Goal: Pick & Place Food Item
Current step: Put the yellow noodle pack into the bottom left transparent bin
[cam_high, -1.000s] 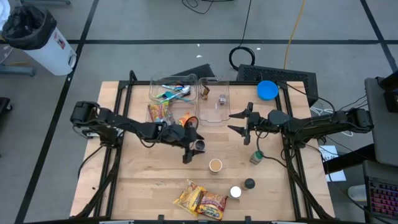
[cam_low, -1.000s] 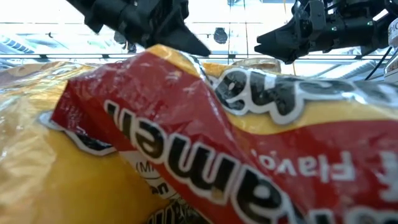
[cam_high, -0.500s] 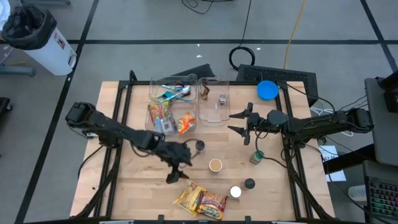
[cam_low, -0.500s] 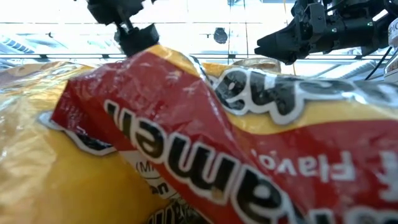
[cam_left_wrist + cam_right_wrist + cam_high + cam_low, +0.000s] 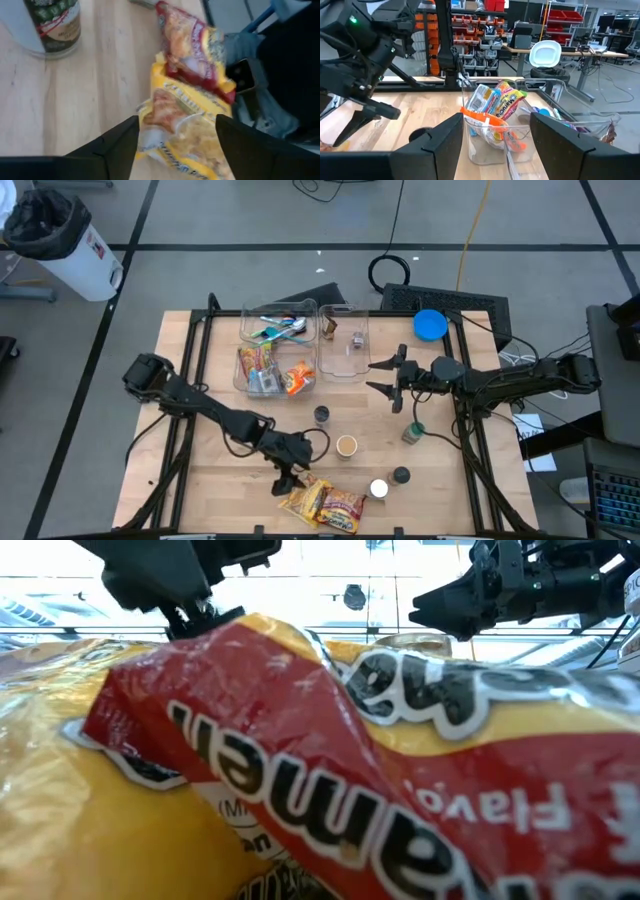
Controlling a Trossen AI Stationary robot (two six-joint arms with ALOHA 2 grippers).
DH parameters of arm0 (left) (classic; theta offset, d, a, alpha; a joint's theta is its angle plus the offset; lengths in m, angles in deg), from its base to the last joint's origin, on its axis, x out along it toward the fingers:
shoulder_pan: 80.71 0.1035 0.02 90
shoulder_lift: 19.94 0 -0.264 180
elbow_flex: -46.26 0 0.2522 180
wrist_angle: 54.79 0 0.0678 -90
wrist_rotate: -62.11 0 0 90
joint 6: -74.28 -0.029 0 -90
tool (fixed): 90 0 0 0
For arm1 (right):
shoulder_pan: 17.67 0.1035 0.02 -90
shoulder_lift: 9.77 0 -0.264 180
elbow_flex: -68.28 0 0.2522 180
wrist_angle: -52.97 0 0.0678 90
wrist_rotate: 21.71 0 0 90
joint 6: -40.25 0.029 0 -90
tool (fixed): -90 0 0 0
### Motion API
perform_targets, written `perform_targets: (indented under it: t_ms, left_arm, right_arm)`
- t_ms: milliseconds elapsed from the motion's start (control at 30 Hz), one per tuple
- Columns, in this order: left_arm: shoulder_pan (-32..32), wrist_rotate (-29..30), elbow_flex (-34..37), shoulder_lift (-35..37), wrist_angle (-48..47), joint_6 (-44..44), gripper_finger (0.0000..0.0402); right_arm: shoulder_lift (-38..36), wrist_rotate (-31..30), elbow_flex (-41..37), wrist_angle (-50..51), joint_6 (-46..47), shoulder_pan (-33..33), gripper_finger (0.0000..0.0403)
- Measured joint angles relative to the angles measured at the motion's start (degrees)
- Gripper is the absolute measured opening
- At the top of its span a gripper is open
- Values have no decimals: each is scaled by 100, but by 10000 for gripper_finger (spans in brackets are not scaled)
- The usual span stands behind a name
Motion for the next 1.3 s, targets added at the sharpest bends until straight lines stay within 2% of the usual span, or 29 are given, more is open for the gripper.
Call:
perform_targets:
  t_ms: [233, 500, 1133, 1233, 1300]
  left_arm:
    - [0, 510, 1, -38, -363, -130, 219]
    - [-2, 745, -2, -41, -485, -288, 209]
    - [9, 449, -4, -253, -292, -176, 209]
    - [9, 451, -4, -253, -300, -271, 191]
    - [11, 451, -4, -253, -326, -332, 161]
  right_arm:
    - [0, 13, 0, 95, 4, 0, 224]
    - [0, 15, -2, 102, -2, 0, 224]
    - [-2, 17, -2, 206, -17, 0, 224]
    - [-2, 17, -2, 220, -16, 0, 224]
    - [-2, 17, -2, 223, -3, 0, 224]
